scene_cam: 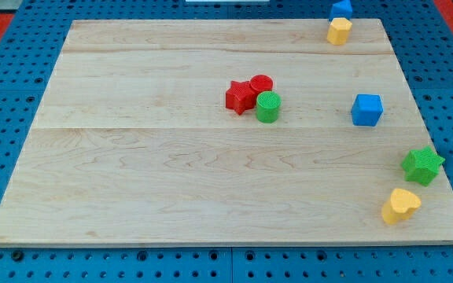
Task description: Move green star a bit left
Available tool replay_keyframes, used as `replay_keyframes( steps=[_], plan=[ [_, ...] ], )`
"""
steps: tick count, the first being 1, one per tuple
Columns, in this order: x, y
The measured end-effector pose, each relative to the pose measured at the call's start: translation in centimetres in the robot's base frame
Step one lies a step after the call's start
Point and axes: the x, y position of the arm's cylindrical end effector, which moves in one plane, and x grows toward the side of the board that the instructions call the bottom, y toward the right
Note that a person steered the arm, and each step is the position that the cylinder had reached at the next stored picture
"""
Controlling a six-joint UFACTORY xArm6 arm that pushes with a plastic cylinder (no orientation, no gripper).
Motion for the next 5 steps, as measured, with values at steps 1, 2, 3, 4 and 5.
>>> replay_keyframes(
  steps=[1, 2, 3, 4, 5],
  plan=[
    [4.8, 0.2],
    [4.4, -1.0],
    [4.1, -5.3],
    [4.1, -9.9],
    [3.0, -13.3]
  ],
)
